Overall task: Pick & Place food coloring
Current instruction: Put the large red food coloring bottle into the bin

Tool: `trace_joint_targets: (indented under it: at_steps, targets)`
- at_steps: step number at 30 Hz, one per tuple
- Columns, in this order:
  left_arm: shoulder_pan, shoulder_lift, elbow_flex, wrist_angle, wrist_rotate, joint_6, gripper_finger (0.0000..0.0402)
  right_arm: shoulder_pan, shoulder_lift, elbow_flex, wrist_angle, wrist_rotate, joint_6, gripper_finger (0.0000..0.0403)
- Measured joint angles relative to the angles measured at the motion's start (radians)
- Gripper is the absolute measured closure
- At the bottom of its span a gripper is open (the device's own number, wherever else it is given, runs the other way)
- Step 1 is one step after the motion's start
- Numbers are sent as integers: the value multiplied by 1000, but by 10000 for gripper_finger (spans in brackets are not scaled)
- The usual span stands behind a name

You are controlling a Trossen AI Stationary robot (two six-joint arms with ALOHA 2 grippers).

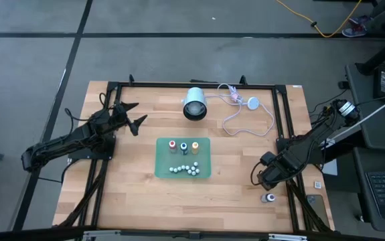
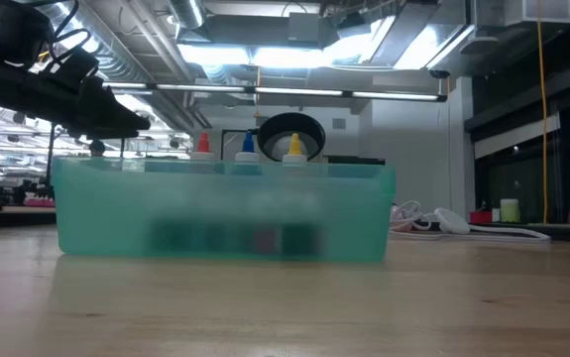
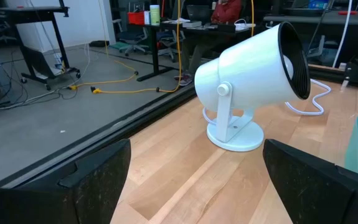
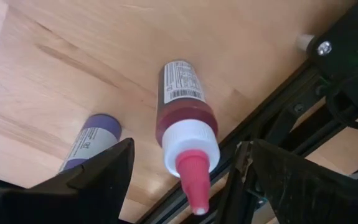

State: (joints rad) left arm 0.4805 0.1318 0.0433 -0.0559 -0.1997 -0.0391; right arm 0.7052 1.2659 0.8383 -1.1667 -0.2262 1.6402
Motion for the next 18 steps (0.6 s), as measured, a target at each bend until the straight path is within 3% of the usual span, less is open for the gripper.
trace_joint_targets:
  at_steps: [5, 18]
  targets:
    - [0, 0, 0, 0, 0, 0, 41, 0, -4, 0, 2, 8, -11, 102]
    - [0, 0, 0, 0, 0, 0, 41, 0, -4, 0, 16, -6, -2, 214]
